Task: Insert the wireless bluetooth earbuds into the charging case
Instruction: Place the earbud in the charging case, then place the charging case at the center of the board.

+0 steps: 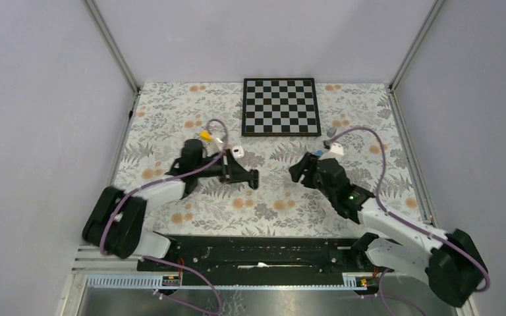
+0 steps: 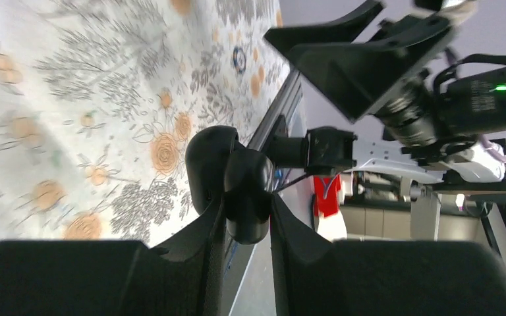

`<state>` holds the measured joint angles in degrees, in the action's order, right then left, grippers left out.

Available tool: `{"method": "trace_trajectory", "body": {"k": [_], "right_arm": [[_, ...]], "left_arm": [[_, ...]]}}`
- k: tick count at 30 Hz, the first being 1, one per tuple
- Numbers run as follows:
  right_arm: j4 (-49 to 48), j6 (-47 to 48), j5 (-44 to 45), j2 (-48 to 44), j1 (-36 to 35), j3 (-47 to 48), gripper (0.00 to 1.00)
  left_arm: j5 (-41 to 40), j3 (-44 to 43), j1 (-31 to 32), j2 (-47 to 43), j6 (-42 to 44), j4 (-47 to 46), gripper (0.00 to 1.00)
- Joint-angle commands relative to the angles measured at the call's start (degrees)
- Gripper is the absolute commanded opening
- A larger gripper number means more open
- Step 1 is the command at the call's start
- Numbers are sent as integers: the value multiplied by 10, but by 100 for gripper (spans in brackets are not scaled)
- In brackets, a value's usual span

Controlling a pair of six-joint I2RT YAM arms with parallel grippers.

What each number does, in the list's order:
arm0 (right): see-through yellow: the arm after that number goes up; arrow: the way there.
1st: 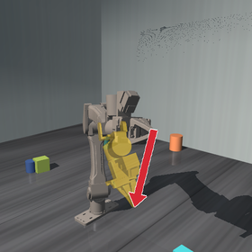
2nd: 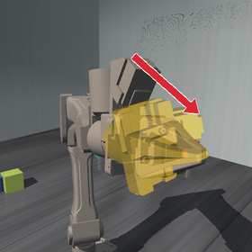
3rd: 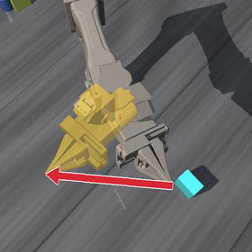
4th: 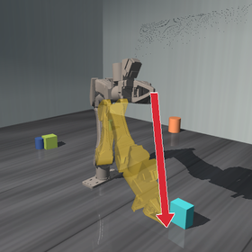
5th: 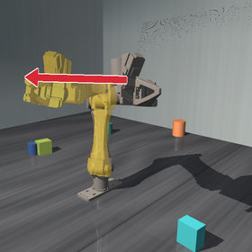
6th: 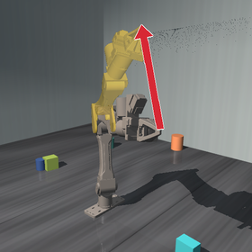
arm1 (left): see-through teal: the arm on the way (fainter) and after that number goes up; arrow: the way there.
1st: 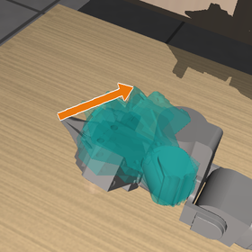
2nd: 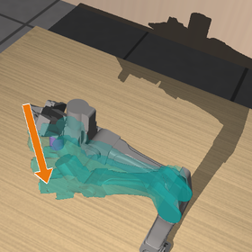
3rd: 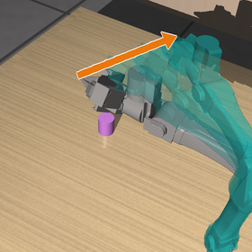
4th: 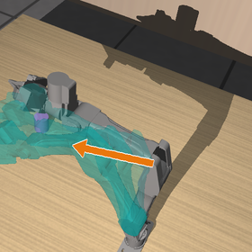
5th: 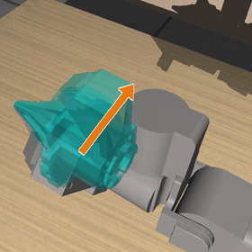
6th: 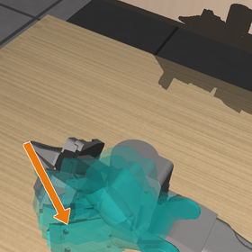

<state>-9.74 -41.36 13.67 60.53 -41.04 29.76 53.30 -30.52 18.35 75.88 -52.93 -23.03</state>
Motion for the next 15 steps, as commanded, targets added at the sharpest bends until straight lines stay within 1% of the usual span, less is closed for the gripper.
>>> {"method": "trace_trajectory", "body": {"k": [1, 3, 4, 7, 10, 12, 15], "right_arm": [[100, 4, 63, -123, 39, -28, 70], [149, 15, 83, -176, 52, -33, 71], [168, 21, 91, -204, 55, -36, 71], [208, 31, 105, -266, 57, -43, 72], [242, 26, 115, -294, 57, -50, 73], [251, 19, 116, -304, 57, -56, 73], [252, 16, 114, -312, 57, -60, 74]], "left_arm": [[-51, -42, 95, 116, -44, -143, 0], [-49, -46, 107, 180, -90, -240, 0], [-44, -54, 111, 209, -103, -274, 0], [-27, -81, 120, 284, -115, -311, 0], [-22, -82, 121, 329, -141, -361, 0], [-25, -81, 121, 344, -136, -355, 0], [-42, -74, 121, 334, -97, -307, 0]]}}
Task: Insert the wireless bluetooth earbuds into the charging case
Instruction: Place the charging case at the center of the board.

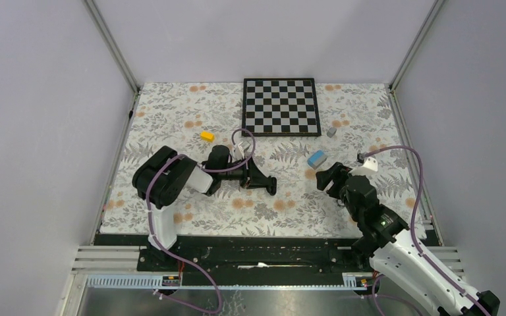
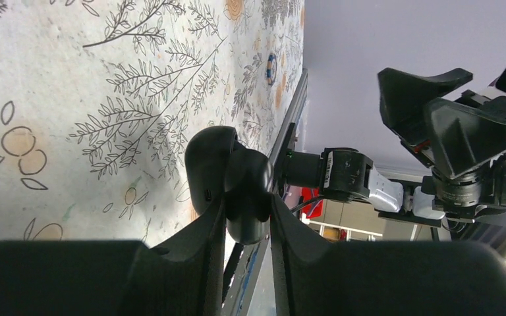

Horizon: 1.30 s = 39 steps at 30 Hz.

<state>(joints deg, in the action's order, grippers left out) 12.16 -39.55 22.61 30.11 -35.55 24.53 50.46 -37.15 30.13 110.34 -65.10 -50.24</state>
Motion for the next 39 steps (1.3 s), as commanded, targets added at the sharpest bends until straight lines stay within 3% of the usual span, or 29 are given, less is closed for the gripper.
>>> {"method": "trace_trajectory", "body": {"k": [1, 7, 15, 18, 21, 24, 27, 33, 39], "right_arm": [[33, -1, 24, -7, 2, -7, 74], [27, 7, 26, 9, 2, 0, 75], [16, 0, 13, 17, 2, -7, 78], [16, -1, 12, 21, 2, -11, 85], [18, 8, 2, 53, 3, -6, 88], [29, 22, -9, 100, 2, 13, 98], [42, 38, -11, 160, 3, 42, 100], [73, 82, -25, 287, 3, 140, 100], [91, 106, 38, 334, 3, 209, 100]], "left_arm": [[-23, -6, 3, -17, 40, -14, 0], [-98, -33, 4, -55, 169, 220, 0], [-133, -44, 4, -66, 203, 287, 0], [-142, -47, 4, -85, 215, 312, 24], [-150, -48, 4, -116, 223, 342, 35], [-158, -49, 5, -160, 236, 387, 53], [-189, -54, 6, -214, 263, 448, 71], [-253, -103, 5, -315, 314, 608, 78], [-356, -184, 5, -415, 376, 751, 80]]}}
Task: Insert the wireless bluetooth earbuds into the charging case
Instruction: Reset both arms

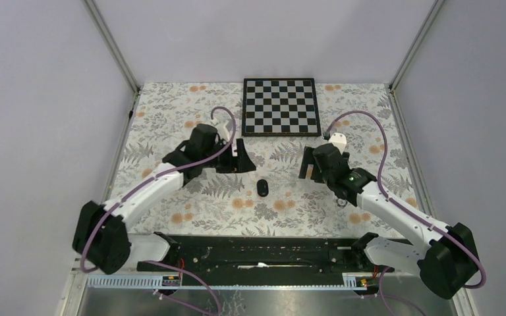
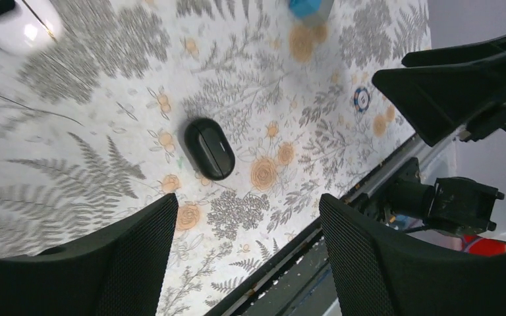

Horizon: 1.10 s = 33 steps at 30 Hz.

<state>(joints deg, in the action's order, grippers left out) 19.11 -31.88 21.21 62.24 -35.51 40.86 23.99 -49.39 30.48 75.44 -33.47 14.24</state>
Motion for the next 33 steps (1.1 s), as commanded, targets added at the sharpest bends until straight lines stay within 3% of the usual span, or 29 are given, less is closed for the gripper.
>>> {"method": "trace_trajectory", "body": {"k": [1, 13, 21, 28, 33], "right_arm": [[21, 33, 57, 15, 2, 49, 100], [16, 28, 71, -17, 2, 21, 100], [14, 30, 101, -34, 2, 3, 100], [11, 4, 111, -23, 2, -9, 100], [11, 0, 120, -22, 2, -7, 100]], "left_arm": [[-109, -69, 2, -80, 63, 121, 81], [-271, -63, 1, -195, 34, 131, 98], [-314, -64, 1, -212, 23, 136, 99], [-396, -48, 1, -241, -49, 134, 99], [-436, -22, 1, -264, -23, 127, 99]]}}
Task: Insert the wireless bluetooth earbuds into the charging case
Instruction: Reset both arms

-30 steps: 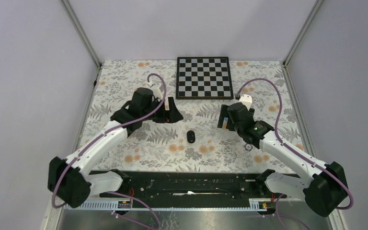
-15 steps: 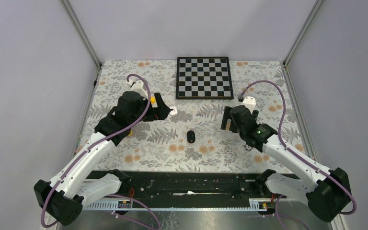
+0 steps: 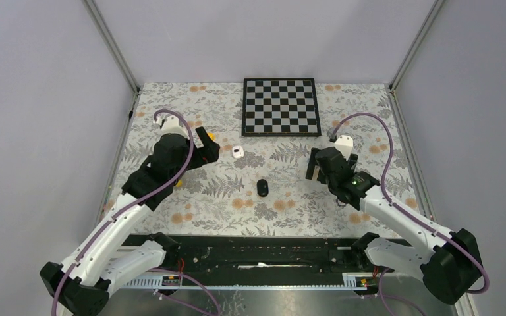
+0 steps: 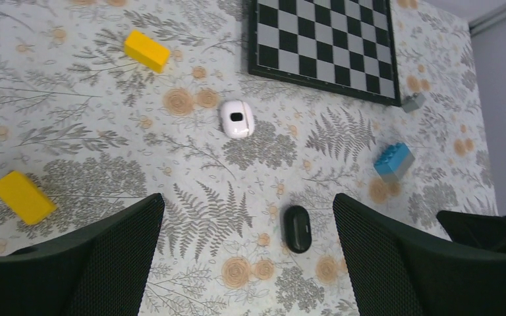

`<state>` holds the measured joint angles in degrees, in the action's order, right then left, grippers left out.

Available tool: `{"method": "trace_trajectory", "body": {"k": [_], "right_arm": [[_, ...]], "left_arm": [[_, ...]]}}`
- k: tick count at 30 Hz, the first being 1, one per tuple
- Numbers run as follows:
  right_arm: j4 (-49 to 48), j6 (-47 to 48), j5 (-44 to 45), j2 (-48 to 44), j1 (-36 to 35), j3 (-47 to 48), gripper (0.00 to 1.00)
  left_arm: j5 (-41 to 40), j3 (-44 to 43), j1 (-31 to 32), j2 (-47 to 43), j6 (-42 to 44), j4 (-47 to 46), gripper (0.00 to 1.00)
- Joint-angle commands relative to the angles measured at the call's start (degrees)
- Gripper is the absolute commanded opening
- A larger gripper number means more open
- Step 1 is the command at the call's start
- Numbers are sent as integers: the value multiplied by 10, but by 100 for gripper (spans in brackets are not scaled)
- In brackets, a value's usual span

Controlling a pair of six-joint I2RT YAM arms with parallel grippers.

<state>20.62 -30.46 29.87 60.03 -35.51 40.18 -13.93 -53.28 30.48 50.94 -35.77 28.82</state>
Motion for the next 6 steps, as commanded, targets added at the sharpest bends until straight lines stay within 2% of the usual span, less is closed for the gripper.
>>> {"method": "trace_trajectory", "body": {"k": [1, 6], "right_arm": [[-4, -16, 35, 0, 2, 0, 100], [-11, -19, 22, 6, 2, 4, 100]], "left_arm": [[-50, 20, 1, -22, 5, -21, 99], [-48, 20, 1, -23, 4, -29, 99]]}}
